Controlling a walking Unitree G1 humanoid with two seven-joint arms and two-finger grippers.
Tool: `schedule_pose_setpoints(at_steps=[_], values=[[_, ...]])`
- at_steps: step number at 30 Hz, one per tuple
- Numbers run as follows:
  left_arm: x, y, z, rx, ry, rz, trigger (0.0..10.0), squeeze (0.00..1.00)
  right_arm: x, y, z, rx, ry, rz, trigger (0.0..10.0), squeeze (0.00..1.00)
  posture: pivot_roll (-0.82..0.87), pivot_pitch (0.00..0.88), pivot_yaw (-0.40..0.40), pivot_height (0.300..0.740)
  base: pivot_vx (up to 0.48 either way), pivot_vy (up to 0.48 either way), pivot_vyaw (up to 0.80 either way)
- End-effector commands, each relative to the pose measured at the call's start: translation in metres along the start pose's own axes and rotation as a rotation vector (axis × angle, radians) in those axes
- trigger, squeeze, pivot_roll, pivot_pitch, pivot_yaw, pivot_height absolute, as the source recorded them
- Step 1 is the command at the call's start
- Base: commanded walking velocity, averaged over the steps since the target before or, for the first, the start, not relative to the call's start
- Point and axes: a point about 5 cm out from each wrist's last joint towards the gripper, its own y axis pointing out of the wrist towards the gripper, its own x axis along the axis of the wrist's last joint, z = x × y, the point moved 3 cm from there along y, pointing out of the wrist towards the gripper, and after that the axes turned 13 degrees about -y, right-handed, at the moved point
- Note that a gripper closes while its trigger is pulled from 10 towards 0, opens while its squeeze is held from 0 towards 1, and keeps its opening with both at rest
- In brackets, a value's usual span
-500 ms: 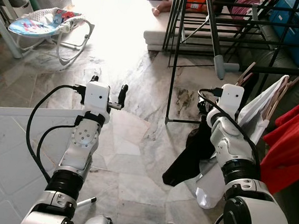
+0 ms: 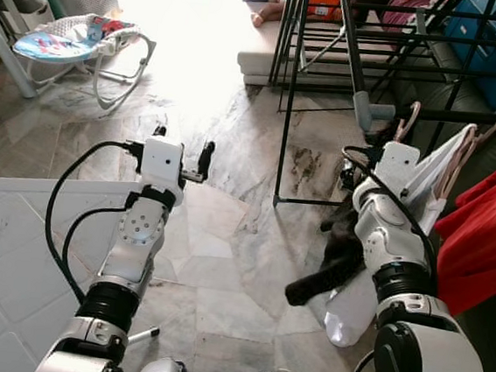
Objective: Hang hanger
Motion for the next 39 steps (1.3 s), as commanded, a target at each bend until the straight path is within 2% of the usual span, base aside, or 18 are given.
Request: schedule_pose_setpoints(at_steps=[1, 7, 10, 14, 18, 20, 28, 29, 31, 32, 39], values=[[0.000, -0.001, 0.000, -0.001, 0.001, 0.008, 10.0, 0.00, -0.003, -0.001, -0.003, -0.012, -0.019, 0.005, 10.0, 0.00, -0.04, 0.119, 0.020, 0.740, 0.000, 0.000, 0.00], [0.000, -0.001, 0.000, -0.002, 0.000, 0.009, 10.0, 0.00, 0.000, -0.001, -0.007, -0.025, -0.062, -0.023, 10.0, 0.00, -0.04, 0.118, 0.019, 0.740, 0.000, 0.000, 0.00], [-0.001, -0.001, 0.000, -0.001, -0.001, 0.013, 10.0, 0.00, 0.005, -0.003, -0.014, -0.043, -0.137, -0.076, 10.0, 0.00, -0.04, 0.118, 0.019, 0.740, 0.000, 0.000, 0.00], [-0.002, -0.001, 0.000, -0.001, -0.001, 0.016, 10.0, 0.00, 0.005, -0.004, -0.017, -0.048, -0.179, -0.099, 10.0, 0.00, -0.04, 0.119, 0.018, 0.740, 0.000, 0.000, 0.00], [-0.006, -0.002, 0.005, 0.023, 0.024, 0.038, 10.0, 0.00, 0.004, -0.007, -0.029, -0.072, -0.226, -0.120, 10.0, 0.00, -0.04, 0.117, 0.018, 0.740, 0.000, 0.000, 0.00], [-0.006, -0.002, 0.005, 0.021, 0.019, 0.040, 10.0, 0.00, -0.002, -0.007, -0.037, -0.083, -0.229, -0.100, 10.0, 0.00, -0.04, 0.116, 0.019, 0.740, 0.000, 0.000, 0.00], [-0.007, -0.002, 0.004, 0.019, 0.021, 0.046, 10.0, 0.00, -0.015, -0.003, -0.041, -0.031, -0.225, -0.030, 10.0, 0.00, -0.04, 0.116, 0.019, 0.740, 0.000, 0.000, 0.00], [-0.008, -0.003, 0.005, 0.021, 0.026, 0.051, 10.0, 0.00, -0.017, -0.001, -0.041, -0.014, -0.228, -0.008, 8.9, 0.00, -0.04, 0.112, 0.019, 0.740, 0.000, 0.000, 0.00], [-0.008, -0.003, 0.005, 0.022, 0.027, 0.053, 10.0, 0.00, -0.017, 0.000, -0.042, -0.010, -0.227, -0.001, 8.9, 0.00, -0.04, 0.112, 0.019, 0.740, 0.000, 0.000, 0.00], [-0.009, -0.003, 0.005, 0.025, 0.026, 0.055, 10.0, 0.00, -0.018, 0.003, -0.043, 0.009, -0.216, 0.032, 0.0, 0.00, -0.03, 0.111, 0.018, 0.740, 0.000, 0.000, 0.00], [-0.010, -0.003, 0.005, 0.021, 0.037, 0.063, 10.0, 0.00, -0.009, 0.008, -0.045, 0.025, -0.202, 0.037, 0.0, 0.00, -0.03, 0.111, 0.018, 0.740, 0.000, 0.000, 0.00]])
